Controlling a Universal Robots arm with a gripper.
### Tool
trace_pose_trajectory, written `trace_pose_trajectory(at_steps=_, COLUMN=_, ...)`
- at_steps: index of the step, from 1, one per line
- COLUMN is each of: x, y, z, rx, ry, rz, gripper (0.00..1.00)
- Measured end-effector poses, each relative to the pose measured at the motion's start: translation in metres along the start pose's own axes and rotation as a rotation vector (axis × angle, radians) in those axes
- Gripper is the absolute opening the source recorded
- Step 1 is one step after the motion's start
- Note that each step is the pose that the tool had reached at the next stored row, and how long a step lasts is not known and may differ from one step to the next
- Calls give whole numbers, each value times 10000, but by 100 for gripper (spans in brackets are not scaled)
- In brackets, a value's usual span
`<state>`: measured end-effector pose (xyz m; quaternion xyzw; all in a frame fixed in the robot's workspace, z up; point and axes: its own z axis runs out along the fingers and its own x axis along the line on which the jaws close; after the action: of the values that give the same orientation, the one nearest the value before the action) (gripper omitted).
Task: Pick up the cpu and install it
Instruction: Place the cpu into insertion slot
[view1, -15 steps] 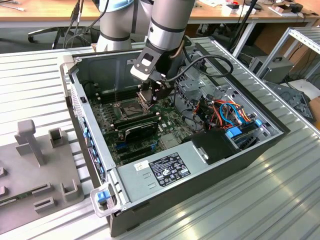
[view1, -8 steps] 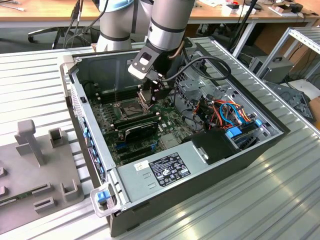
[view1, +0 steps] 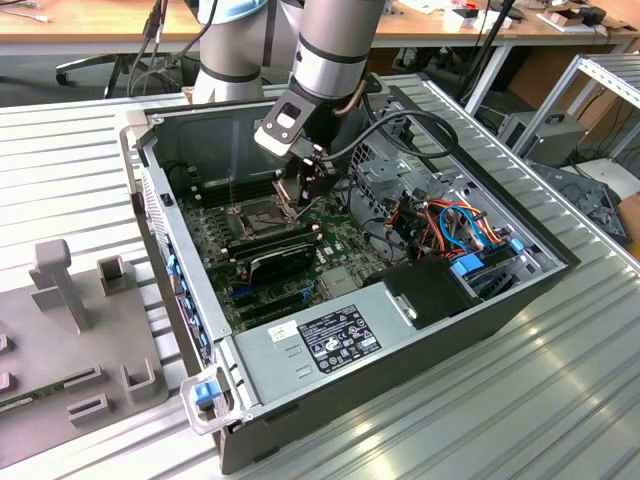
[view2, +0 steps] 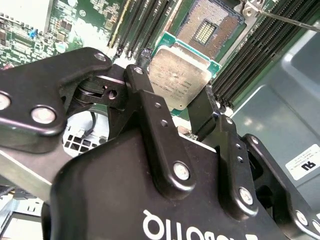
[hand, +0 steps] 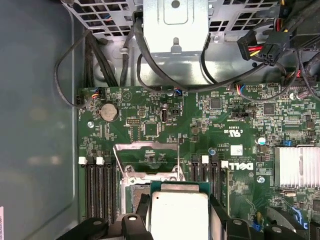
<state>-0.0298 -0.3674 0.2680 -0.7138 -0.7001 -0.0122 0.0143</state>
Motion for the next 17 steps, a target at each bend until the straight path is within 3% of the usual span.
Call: trace_pose_trajectory(at_steps=17, x=17, y=0, z=29, rx=0, ry=0, rz=0, gripper=55)
